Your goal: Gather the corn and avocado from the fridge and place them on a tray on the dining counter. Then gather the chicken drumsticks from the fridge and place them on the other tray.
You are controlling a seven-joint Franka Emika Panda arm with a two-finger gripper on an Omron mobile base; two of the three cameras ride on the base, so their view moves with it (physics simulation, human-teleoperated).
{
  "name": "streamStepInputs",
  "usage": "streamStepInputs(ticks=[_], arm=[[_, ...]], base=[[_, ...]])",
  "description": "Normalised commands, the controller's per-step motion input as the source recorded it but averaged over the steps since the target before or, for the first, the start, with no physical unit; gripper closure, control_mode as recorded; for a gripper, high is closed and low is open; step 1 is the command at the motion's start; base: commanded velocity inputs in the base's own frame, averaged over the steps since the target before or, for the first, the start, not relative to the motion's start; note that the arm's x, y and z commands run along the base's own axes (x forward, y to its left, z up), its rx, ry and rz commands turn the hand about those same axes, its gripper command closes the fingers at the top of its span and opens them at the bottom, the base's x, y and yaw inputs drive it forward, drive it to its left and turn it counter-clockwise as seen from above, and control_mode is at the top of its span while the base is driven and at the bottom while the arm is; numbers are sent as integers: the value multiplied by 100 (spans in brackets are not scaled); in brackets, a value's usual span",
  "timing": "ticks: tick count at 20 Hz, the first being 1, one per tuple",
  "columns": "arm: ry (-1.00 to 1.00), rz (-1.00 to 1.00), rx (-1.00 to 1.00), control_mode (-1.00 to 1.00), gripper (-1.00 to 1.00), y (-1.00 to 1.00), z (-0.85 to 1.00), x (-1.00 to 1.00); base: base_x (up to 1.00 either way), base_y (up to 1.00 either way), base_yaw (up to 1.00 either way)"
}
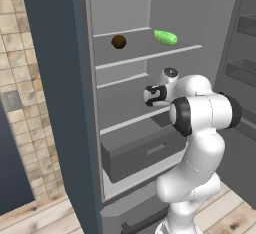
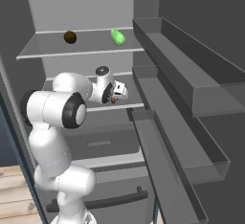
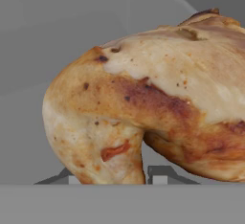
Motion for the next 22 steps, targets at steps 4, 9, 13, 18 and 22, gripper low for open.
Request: streamStepInputs(ticks=[4,9,13,18,22], arm=[[-30,0,0,-100,100,-1,26,-98],[-11,0,0,-100,100,0,83,-77],[-1,0,3,-100,100,0,100,-70],[4,-4,4,-100,100,0,90,-75],[14,-4,5,-100,100,0,61,-84]], base=[[0,0,0],[0,0,0],[0,0,0],[0,0,0],[0,0,0]])
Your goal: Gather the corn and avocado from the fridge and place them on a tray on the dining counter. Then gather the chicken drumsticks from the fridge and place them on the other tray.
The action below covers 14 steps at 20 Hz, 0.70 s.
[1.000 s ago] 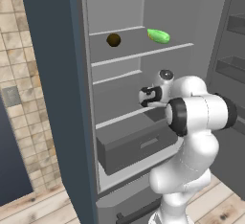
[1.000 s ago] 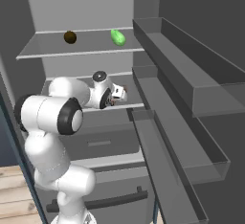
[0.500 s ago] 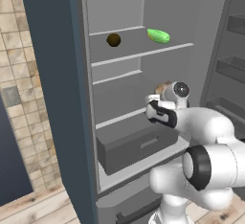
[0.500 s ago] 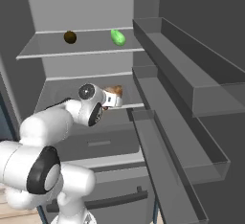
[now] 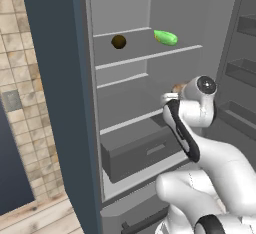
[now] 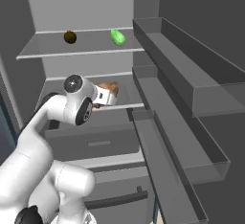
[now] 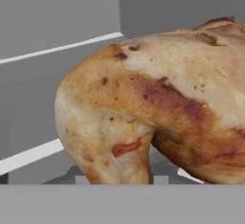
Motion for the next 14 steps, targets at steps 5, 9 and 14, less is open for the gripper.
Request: streamStepInputs(ticks=[5,9,14], arm=[[20,-4,4,-100,100,0,48,-79],[21,-3,5,-100,100,0,63,-80],[18,-3,5,-100,100,0,65,-83]], base=[[0,0,0],[0,0,0],[0,0,0]])
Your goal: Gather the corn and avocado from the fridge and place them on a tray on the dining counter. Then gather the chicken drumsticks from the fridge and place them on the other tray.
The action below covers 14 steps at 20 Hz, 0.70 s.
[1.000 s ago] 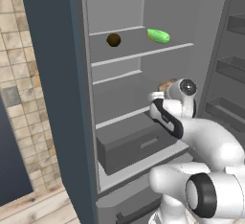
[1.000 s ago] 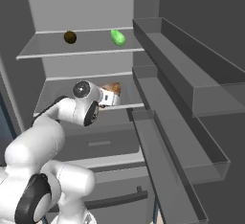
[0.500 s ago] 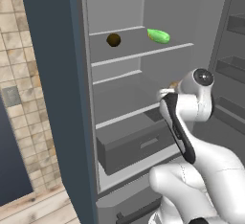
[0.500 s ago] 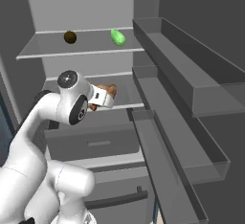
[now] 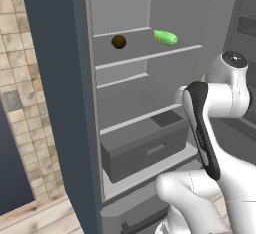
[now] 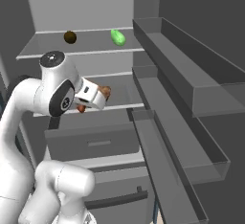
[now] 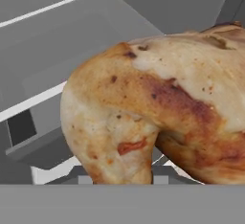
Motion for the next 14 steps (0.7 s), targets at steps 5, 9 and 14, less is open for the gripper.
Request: streamStepInputs(ticks=[5,9,14], arm=[[15,-3,4,-100,100,2,55,-91],[9,-5,1,-100,100,19,36,-90],[6,-5,0,-100,100,32,15,-85]], base=[[0,0,0],[0,0,0],[0,0,0]])
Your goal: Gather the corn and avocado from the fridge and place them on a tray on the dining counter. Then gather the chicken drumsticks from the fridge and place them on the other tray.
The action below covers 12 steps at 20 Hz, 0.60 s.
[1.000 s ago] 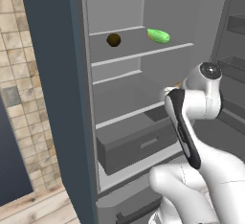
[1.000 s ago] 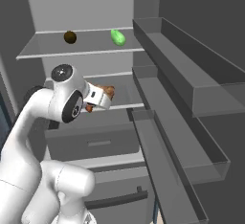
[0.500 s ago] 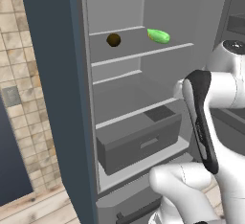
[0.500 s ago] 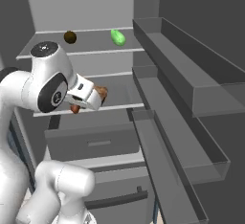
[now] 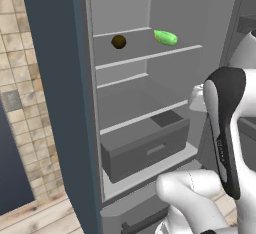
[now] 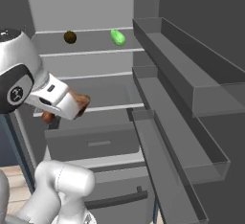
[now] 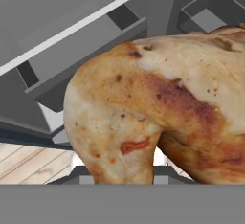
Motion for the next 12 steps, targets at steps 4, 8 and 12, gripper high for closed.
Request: streamStepInputs(ticks=[4,8,12], arm=[[0,-6,0,-100,100,19,6,-72],[-6,-7,0,-100,100,3,0,-46],[0,0,0,-100,100,0,0,-3]], base=[[0,0,0],[0,0,0],[0,0,0]])
